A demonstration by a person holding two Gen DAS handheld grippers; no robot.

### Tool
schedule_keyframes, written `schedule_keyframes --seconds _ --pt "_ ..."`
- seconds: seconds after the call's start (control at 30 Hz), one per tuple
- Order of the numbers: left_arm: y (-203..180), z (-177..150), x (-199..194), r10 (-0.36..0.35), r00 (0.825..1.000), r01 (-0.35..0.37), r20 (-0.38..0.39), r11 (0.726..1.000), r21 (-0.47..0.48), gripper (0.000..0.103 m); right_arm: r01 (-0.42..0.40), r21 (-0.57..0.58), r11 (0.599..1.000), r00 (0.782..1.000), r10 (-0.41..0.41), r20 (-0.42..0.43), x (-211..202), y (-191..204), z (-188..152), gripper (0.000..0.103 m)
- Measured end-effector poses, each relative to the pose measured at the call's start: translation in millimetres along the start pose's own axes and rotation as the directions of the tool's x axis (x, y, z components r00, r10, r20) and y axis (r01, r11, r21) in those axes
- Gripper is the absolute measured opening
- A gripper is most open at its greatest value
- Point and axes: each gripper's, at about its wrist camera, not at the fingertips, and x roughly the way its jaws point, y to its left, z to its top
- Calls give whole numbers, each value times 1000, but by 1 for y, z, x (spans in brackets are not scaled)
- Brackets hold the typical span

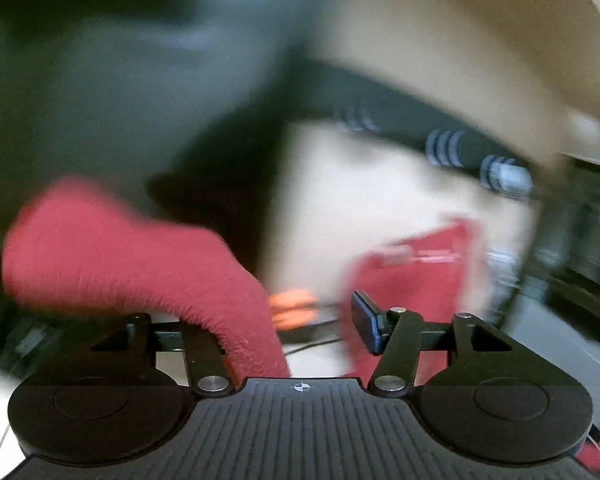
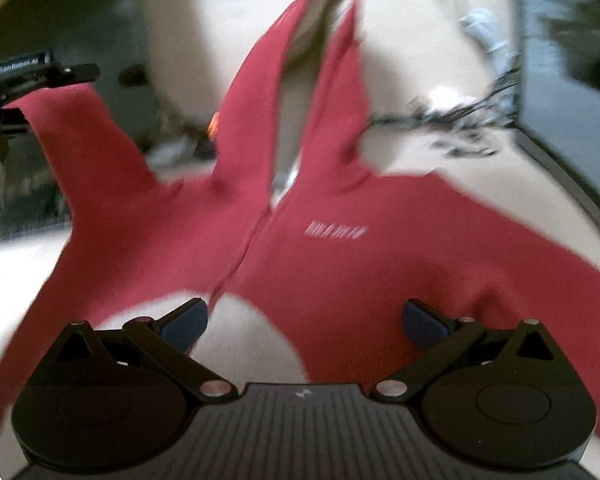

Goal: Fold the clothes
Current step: 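Lay the held sleeve across the hoodie chest and open the left gripper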

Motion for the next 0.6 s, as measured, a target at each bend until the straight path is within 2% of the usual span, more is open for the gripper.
schedule_keyframes --seconds 0.07,0.17,0.2,0.3,0.4,0.53,0.6 --pt "-39 -2 12 -130 990 134 -46 987 94 84 41 45 998 998 -43 51 -21 -11 1 103" --pt "-87 -36 30 -214 959 255 -187 938 233 90 139 80 987 987 -145 70 -43 -30 -3 103" --pt "-100 -50 34 -208 949 271 -237 922 277 91 164 89 982 983 -170 64 -47 -36 -5 103" --pt "-118 -77 39 -154 926 278 -345 895 348 93 202 135 970 977 -210 46 -59 -53 -14 103" --pt "-125 -96 47 -107 897 302 -428 857 417 94 224 189 956 972 -233 28 -68 -69 -24 103" --pt "-132 -118 59 -67 859 345 -507 808 478 94 213 252 944 975 -220 1 -70 -79 -36 103" --pt "-132 -122 62 -78 839 356 -538 827 435 94 181 311 933 983 -185 -18 -74 -85 -43 103"
